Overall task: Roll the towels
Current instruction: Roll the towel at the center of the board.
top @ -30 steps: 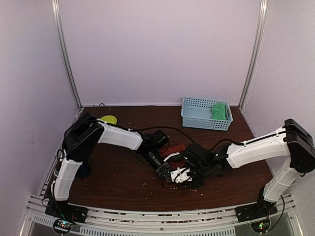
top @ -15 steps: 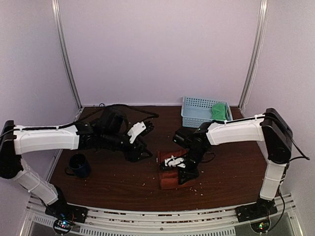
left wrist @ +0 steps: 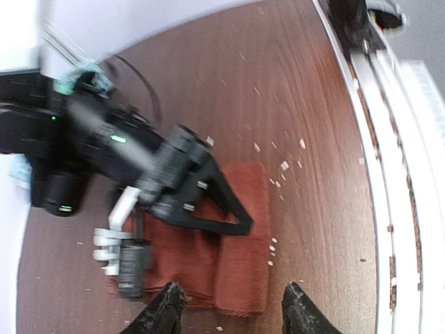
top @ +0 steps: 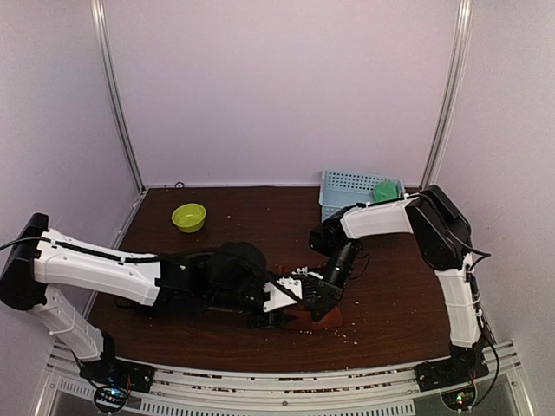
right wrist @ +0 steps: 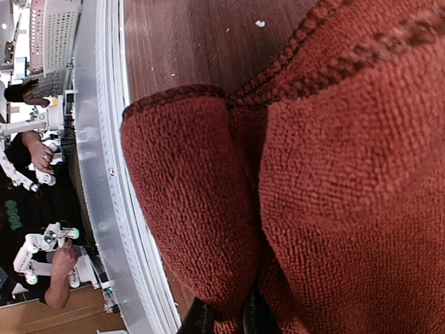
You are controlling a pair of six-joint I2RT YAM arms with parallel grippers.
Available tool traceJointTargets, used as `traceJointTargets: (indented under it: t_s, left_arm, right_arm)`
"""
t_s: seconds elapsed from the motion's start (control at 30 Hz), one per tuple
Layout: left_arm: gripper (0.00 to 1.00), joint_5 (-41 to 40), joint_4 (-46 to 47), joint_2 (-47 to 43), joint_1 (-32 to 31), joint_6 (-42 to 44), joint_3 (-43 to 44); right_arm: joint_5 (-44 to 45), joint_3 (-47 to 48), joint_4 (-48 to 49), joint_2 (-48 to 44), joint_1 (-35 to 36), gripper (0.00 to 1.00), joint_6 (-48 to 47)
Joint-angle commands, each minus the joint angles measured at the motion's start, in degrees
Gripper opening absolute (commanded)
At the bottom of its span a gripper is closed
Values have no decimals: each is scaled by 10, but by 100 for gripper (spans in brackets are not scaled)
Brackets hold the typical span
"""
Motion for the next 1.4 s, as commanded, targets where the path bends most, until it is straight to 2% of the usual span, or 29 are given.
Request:
traceJointTargets:
  t_s: [0.0, 0.37, 0.47, 0.57, 0.67, 0.8, 0.97, 1.07, 1.2, 1.3, 1.37]
  left_arm:
    - [51, -26, -9, 77, -14, 29, 30]
    - [52, -85, 35, 195, -20, 49, 45]
    - [51, -125, 45, 214, -25, 53, 51]
    - [48, -134, 37, 204, -37, 71, 61]
    - [54, -103, 46, 175, -40, 79, 59]
    - [58, -185, 18, 215, -39, 68, 91]
    - [57, -213, 8, 277, -39, 72, 96]
    - [53, -223, -2, 300, -39, 67, 104]
    - [38, -210, -13, 304, -39, 59, 106]
    - [25, -166, -31, 293, -38, 56, 117]
    - [20, -117, -57, 292, -38, 51, 137]
  right_arm:
    - [50, -11, 30, 45, -2, 0, -1]
    - [38, -7, 18, 56, -4, 0, -6]
    - [35, -19, 19, 54, -4, 0, -9]
    - [34, -30, 29, 54, -4, 0, -9]
    - [30, -28, 25, 56, -4, 0, -13]
    - [29, -17, 15, 57, -5, 0, -14]
    - [37, -5, -2, 63, -6, 0, -24]
    - [30, -7, -5, 60, -6, 0, -27]
    - [16, -1, -21, 53, -9, 0, -40]
    - [-13, 28, -71, 28, -18, 8, -71]
    - [-21, 56, -94, -9, -32, 18, -87]
